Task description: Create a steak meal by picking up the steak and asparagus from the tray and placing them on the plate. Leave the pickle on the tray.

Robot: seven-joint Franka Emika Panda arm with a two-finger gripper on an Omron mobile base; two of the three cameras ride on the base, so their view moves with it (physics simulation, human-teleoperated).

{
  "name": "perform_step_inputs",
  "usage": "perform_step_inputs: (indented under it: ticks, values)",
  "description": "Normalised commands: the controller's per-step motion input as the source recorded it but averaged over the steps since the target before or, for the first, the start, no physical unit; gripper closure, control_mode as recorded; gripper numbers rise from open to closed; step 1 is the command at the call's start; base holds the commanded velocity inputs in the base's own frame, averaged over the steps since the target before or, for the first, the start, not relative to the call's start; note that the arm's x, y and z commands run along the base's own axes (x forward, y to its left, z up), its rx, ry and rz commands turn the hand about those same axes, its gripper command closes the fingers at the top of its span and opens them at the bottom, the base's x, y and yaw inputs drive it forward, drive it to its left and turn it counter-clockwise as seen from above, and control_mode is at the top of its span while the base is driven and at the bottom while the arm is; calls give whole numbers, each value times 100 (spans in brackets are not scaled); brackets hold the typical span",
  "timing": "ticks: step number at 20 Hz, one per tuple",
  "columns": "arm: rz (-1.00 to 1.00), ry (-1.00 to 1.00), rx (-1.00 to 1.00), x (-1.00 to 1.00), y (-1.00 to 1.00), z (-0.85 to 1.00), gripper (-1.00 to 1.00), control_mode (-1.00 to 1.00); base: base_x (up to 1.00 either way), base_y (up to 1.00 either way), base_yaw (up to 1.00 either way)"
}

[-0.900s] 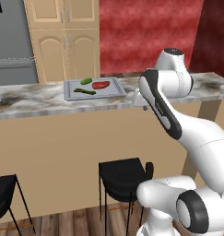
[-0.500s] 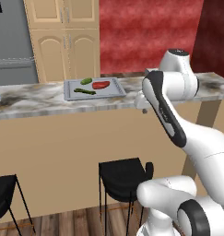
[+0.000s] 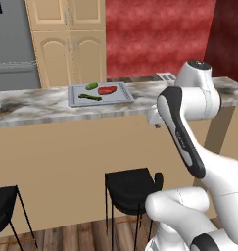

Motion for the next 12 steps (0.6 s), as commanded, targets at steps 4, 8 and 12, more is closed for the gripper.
perform_step_inputs:
  ticks: [4,8,12]
  values:
    - [0,0,0,0,0,0,-100,100,-23,0,1]
    - [0,0,0,0,0,0,-100,100,-46,14,6]
    - [0,0,0,0,0,0,-100,100,-17,68,4]
